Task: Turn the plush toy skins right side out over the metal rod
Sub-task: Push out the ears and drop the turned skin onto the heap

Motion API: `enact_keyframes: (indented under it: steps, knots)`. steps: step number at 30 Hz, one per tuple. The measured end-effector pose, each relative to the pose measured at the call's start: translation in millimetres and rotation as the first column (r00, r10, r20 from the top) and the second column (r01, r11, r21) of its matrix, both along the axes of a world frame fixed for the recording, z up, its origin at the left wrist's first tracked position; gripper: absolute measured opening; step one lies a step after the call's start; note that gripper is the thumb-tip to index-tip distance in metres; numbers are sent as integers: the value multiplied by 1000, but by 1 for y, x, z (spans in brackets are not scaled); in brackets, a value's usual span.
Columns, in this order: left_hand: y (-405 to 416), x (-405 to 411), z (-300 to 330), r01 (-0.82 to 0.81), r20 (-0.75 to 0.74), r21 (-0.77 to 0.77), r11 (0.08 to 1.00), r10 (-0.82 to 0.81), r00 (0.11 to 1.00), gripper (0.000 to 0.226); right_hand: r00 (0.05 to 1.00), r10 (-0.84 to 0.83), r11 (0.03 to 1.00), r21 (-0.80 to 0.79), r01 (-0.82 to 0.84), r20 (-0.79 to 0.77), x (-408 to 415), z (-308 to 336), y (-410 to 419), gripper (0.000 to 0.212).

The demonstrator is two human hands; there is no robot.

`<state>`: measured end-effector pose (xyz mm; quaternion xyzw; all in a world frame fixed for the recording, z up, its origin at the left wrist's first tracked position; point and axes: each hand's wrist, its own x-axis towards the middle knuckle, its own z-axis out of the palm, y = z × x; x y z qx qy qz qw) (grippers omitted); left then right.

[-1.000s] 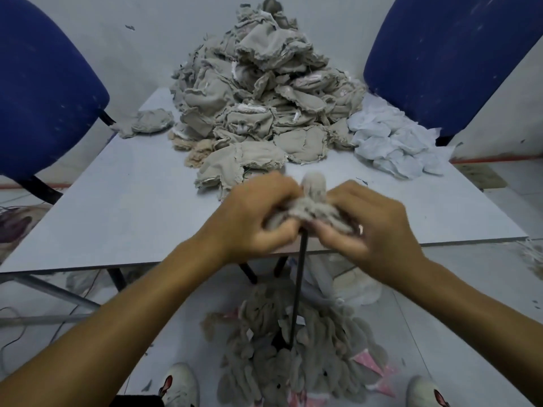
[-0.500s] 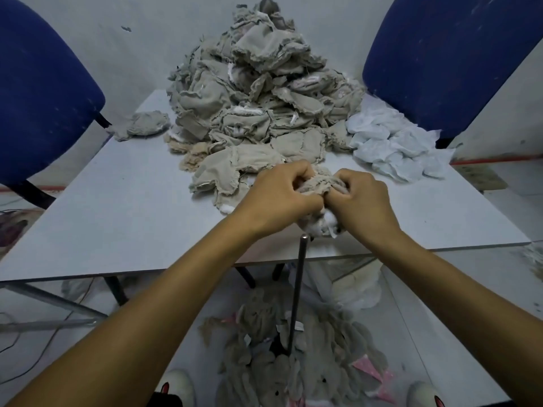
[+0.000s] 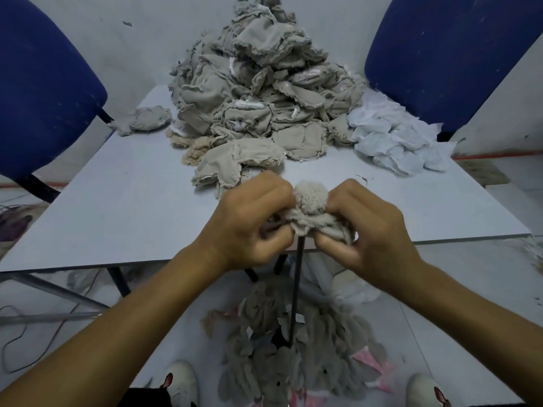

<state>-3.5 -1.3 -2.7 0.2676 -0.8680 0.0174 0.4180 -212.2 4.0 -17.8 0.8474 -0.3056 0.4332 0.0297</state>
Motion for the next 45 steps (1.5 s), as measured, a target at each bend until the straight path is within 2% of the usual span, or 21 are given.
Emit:
enact_keyframes:
  steps: [3, 6, 9, 14, 19, 22, 25, 27, 29, 31, 32, 34, 36, 39, 43, 45]
  knots:
    - [13, 1, -12, 18, 88, 23, 1000, -20, 996, 10, 999, -10, 1000, 5, 10, -47, -6, -12, 10, 19]
    - [20, -4, -20, 17, 90, 12, 1000, -18, 996, 7, 995, -27, 998, -56, 22, -91, -10, -19, 15, 18]
    - [25, -9, -35, -37, 153, 8, 999, 36, 988, 9, 984, -41, 997, -67, 29, -175, -7, -31, 20, 14]
    - [30, -10, -61, -107, 116, 51, 993, 101, 988, 14, 979, -53, 996, 59, 66, -198, 0, -53, 21, 21]
    - [41, -4, -91, -155, 251, 21, 988, 145, 957, 10, 945, -57, 987, 123, 101, -321, 2, -74, 33, 17]
    - [33, 1, -81, -82, 260, 77, 994, 60, 964, 5, 938, -4, 981, 180, 71, -346, -3, -66, 31, 19]
    - [21, 8, -52, 35, 194, 168, 985, -68, 979, 6, 912, 132, 961, 276, -21, -388, -9, -41, 24, 36]
    - [13, 7, -30, 71, 70, 232, 970, -90, 993, 7, 932, 223, 896, 436, -81, -285, -12, -18, 14, 41]
    - [2, 6, -9, 87, -56, 396, 914, -71, 996, 8, 950, 293, 763, 626, -165, -107, -17, 4, 2, 36]
    - [-9, 5, 5, 118, -138, 610, 783, -42, 990, 13, 941, 339, 631, 744, -222, -6, -22, 21, -8, 34]
    - [-15, 3, 9, 142, -175, 691, 709, -27, 984, 14, 937, 350, 598, 769, -227, 5, -23, 25, -12, 35]
    - [-22, 0, 13, 192, -254, 770, 609, 16, 967, 14, 951, 309, 590, 780, -207, 19, -21, 28, -15, 33]
    - [-26, -7, 14, 235, -317, 787, 571, 47, 947, 11, 973, 220, 615, 764, -192, 67, -18, 27, -18, 26]
    - [-29, -18, 18, 288, -382, 795, 534, 72, 921, 10, 971, 91, 625, 746, -230, 223, -16, 28, -23, 15]
    - [-33, -25, 24, 361, -456, 821, 442, 130, 880, 9, 938, -81, 665, 719, -201, 337, -11, 28, -30, 22]
    - [-31, -30, 25, 347, -453, 803, 485, 117, 884, 12, 908, -199, 675, 723, -146, 369, -7, 22, -33, 24]
